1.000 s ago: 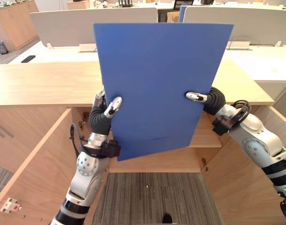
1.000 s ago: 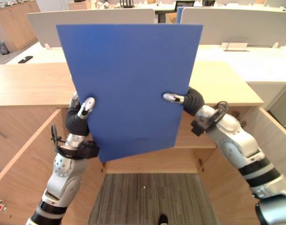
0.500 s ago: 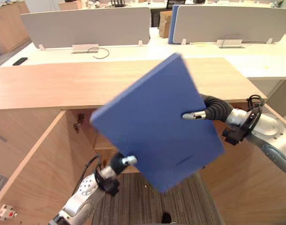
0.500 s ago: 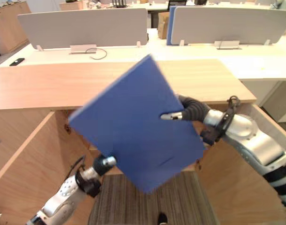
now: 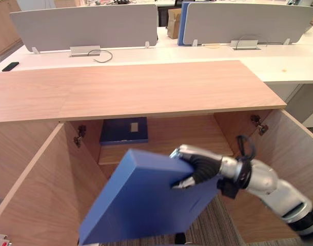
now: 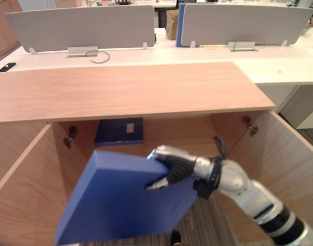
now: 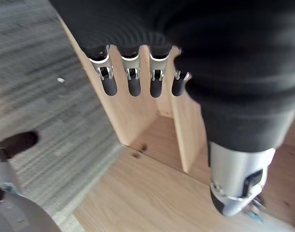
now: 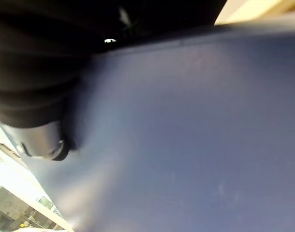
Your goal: Walk over to the cabinet, pick up the folder, carry it to the office cabinet, place the folder inside the office cabinet, then close the office cabinet door
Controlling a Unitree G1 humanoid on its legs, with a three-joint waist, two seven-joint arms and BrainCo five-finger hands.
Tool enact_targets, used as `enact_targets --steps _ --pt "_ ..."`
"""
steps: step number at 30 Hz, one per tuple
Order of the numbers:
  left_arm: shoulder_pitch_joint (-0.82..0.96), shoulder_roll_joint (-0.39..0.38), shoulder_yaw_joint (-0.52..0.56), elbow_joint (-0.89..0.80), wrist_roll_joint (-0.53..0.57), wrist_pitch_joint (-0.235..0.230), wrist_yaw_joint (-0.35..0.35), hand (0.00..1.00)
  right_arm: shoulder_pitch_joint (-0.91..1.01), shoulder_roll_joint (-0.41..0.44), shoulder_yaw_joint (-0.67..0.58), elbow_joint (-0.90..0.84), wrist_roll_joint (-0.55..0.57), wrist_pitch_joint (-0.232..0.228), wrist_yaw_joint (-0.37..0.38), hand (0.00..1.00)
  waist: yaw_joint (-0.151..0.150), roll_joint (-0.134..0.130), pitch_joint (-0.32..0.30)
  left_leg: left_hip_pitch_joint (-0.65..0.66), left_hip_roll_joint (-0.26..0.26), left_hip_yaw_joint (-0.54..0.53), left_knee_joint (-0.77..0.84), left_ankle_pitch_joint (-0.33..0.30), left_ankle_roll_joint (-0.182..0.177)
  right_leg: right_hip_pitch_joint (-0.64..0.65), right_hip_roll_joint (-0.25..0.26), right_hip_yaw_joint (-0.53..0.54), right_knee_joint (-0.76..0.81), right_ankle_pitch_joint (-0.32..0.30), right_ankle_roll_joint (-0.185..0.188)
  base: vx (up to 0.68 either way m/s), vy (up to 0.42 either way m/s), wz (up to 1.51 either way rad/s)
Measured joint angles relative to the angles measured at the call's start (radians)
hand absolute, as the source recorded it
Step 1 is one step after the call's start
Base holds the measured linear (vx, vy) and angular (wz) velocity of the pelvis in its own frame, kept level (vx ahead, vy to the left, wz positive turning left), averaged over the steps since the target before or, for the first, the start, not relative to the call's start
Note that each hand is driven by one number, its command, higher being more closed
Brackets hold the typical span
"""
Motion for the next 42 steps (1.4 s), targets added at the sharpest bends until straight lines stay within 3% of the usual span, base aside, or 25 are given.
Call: enact_targets --steps 2,5,8,9,12,15,18,22,24,25,27,31,33,38,40,42 --pt "0.0 -0.033 0.098 0.12 0.084 0.02 0.045 0.0 0.038 0.061 0.03 0.13 -0.096 0.002 0.02 1.0 0.001 -0.007 0.008 -0.003 -0.001 -0.001 0.004 -0.003 0.003 0.0 -0.007 0.0 0.0 -0.001 0.0 0.0 0.0 0.0" --pt "-0.005 -0.042 0.177 0.203 0.135 0.041 0.108 0.0 0.036 0.107 -0.003 0.313 -0.181 0.025 0.017 1.0 0.003 0.003 0.048 -0.087 0.041 -0.02 0.181 -0.09 0.009 -0.025 -0.014 -0.003 0.039 -0.015 -0.005 -0.04 0.014 0.06" --pt "-0.017 -0.05 0.201 0.219 0.15 0.053 0.153 0.0 0.027 0.141 -0.098 0.451 -0.26 0.052 -0.021 1.0 0.009 0.039 0.123 -0.185 0.111 -0.053 0.406 -0.194 0.02 -0.118 -0.018 -0.014 0.254 -0.116 -0.006 -0.09 0.079 0.16" --pt "-0.021 -0.047 0.221 0.218 0.159 0.052 0.165 0.0 0.01 0.164 -0.144 0.52 -0.289 0.058 -0.043 1.0 0.01 0.039 0.147 -0.222 0.124 -0.069 0.493 -0.237 0.026 -0.184 -0.039 -0.015 0.409 -0.191 -0.003 -0.14 0.131 0.19" --pt "-0.035 -0.04 0.238 0.215 0.168 0.051 0.172 0.0 -0.024 0.202 -0.23 0.617 -0.316 0.081 -0.081 1.0 0.008 0.042 0.196 -0.283 0.139 -0.091 0.661 -0.324 0.04 -0.283 -0.095 -0.003 0.649 -0.309 0.004 -0.13 0.073 0.14" --pt "-0.037 -0.024 0.242 0.198 0.168 0.036 0.175 0.0 -0.045 0.248 -0.321 0.698 -0.319 0.097 -0.123 1.0 0.002 0.044 0.234 -0.349 0.14 -0.124 0.76 -0.368 0.048 -0.35 -0.131 -0.001 0.771 -0.366 0.008 -0.1 0.015 0.24" --pt "-0.062 -0.015 0.269 0.177 0.168 0.018 0.182 0.0 -0.083 0.282 -0.441 0.809 -0.253 0.131 -0.177 1.0 -0.003 0.053 0.265 -0.452 0.145 -0.178 0.876 -0.408 0.053 -0.43 -0.171 -0.019 0.895 -0.422 0.004 -0.07 -0.019 0.36" --pt "-0.083 0.004 0.279 0.143 0.167 0.007 0.192 0.0 -0.183 0.289 -0.538 0.944 -0.028 0.152 -0.24 1.0 -0.005 0.058 0.301 -0.549 0.159 -0.216 0.993 -0.449 0.05 -0.526 -0.201 -0.022 1.029 -0.483 -0.012 -0.01 -0.035 0.14" --pt "-0.095 0.011 0.279 0.12 0.163 -0.003 0.195 0.0 -0.239 0.333 -0.583 1.02 0.22 0.164 -0.25 1.0 -0.005 0.069 0.326 -0.6 0.174 -0.232 1.045 -0.463 0.048 -0.572 -0.208 -0.031 1.081 -0.503 -0.024 0.03 -0.007 0.05" --pt "-0.096 0.011 0.279 0.118 0.161 -0.004 0.195 0.0 -0.246 0.339 -0.582 1.028 0.251 0.165 -0.251 1.0 -0.005 0.071 0.329 -0.606 0.174 -0.233 1.05 -0.464 0.048 -0.579 -0.209 -0.032 1.087 -0.505 -0.026 0.02 0.003 0.05" --pt "-0.12 0.008 0.271 0.103 0.14 -0.006 0.202 0.0 -0.306 0.359 -0.581 1.052 0.523 0.174 -0.281 1.0 -0.004 0.09 0.358 -0.656 0.172 -0.244 1.09 -0.472 0.051 -0.628 -0.235 -0.039 1.14 -0.525 -0.034 0.02 0.014 0.13" --pt "-0.138 0.018 0.27 0.097 0.118 -0.02 0.219 0.0 -0.406 0.355 -0.619 1.074 0.756 0.172 -0.314 1.0 -0.002 0.101 0.37 -0.721 0.174 -0.271 1.142 -0.478 0.051 -0.681 -0.251 -0.046 1.198 -0.547 -0.05 0.02 0.009 0.14" --pt "-0.148 0.025 0.263 0.084 0.117 -0.024 0.234 0.0 -0.475 0.341 -0.687 1.079 0.943 0.145 -0.336 1.0 0.004 0.106 0.38 -0.754 0.173 -0.284 1.174 -0.482 0.052 -0.707 -0.265 -0.048 1.236 -0.563 -0.057 0.02 -0.004 0.15" --pt "-0.148 0.027 0.228 0.06 0.113 -0.028 0.25 0.0 -0.636 0.251 -0.771 1.21 1.157 0.066 -0.367 1.0 0.015 0.128 0.389 -0.78 0.172 -0.295 1.208 -0.493 0.062 -0.73 -0.275 -0.046 1.274 -0.574 -0.062 0.01 0.006 0.05" --pt "-0.149 0.027 0.218 0.059 0.099 -0.036 0.26 0.0 -0.738 0.189 -0.779 1.338 1.207 0.065 -0.409 1.0 0.016 0.138 0.39 -0.799 0.173 -0.296 1.216 -0.493 0.063 -0.749 -0.277 -0.046 1.281 -0.574 -0.062 0.0 0.0 0.0" --pt "-0.155 0.025 0.189 0.059 0.08 -0.043 0.262 0.0 -0.837 0.125 -0.795 1.435 1.217 0.079 -0.434 1.0 0.024 0.168 0.399 -0.813 0.174 -0.298 1.224 -0.493 0.063 -0.763 -0.279 -0.044 1.291 -0.575 -0.064 0.0 0.0 0.0"
